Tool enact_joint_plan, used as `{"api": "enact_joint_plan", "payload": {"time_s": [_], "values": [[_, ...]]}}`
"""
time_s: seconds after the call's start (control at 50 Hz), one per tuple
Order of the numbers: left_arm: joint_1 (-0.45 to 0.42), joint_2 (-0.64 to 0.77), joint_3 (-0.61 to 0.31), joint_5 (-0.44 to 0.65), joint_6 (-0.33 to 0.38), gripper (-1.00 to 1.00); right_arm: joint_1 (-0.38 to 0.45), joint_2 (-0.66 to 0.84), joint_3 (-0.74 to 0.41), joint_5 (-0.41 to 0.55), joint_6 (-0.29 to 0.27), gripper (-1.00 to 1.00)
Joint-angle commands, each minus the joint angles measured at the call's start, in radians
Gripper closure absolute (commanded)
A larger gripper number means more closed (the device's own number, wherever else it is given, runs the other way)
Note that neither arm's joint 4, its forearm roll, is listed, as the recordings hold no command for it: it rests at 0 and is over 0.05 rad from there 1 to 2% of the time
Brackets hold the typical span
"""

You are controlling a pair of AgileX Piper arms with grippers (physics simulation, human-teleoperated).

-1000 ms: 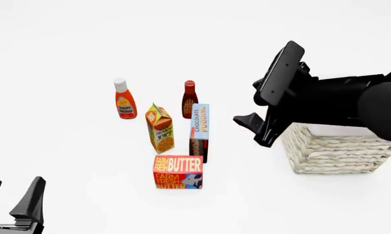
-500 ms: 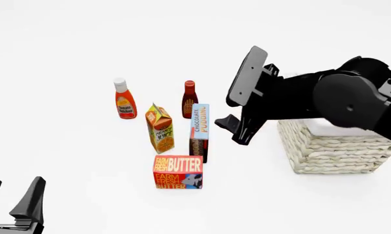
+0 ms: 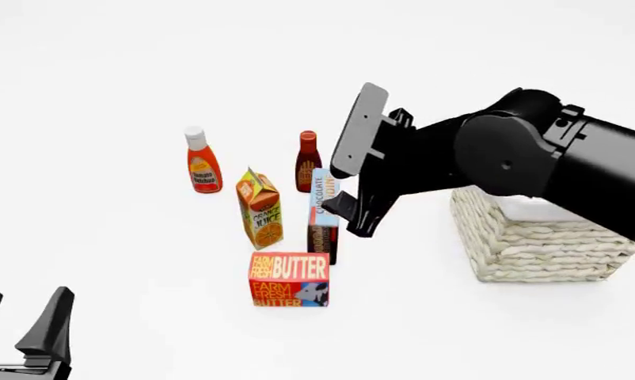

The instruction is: Pick the butter and place it in the basket.

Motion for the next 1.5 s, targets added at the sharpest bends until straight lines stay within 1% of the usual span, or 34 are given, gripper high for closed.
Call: {"api": "enact_joint_plan", "payload": {"time_s": [0.02, 0.34, 0.6, 0.72, 0.96, 0.98, 1.5], "values": [[0.0, 0.0, 0.0, 0.0, 0.0, -1.0, 0.023, 0.057, -0.044, 0.007, -0.011, -1.0], [0.0, 0.0, 0.0, 0.0, 0.0, -1.0, 0.062, 0.139, -0.128, 0.025, -0.018, -1.0], [0.0, 0.0, 0.0, 0.0, 0.0, -1.0, 0.08, 0.164, -0.149, 0.032, -0.014, -1.0], [0.0, 0.0, 0.0, 0.0, 0.0, -1.0, 0.108, 0.196, -0.192, 0.05, -0.01, -1.0], [0.0, 0.0, 0.0, 0.0, 0.0, -1.0, 0.13, 0.217, -0.215, 0.059, -0.011, -1.0], [0.0, 0.0, 0.0, 0.0, 0.0, -1.0, 0.185, 0.274, -0.254, 0.066, 0.0, -1.0], [0.0, 0.0, 0.0, 0.0, 0.0, -1.0, 0.192, 0.29, -0.251, 0.068, 0.009, -1.0]]}}
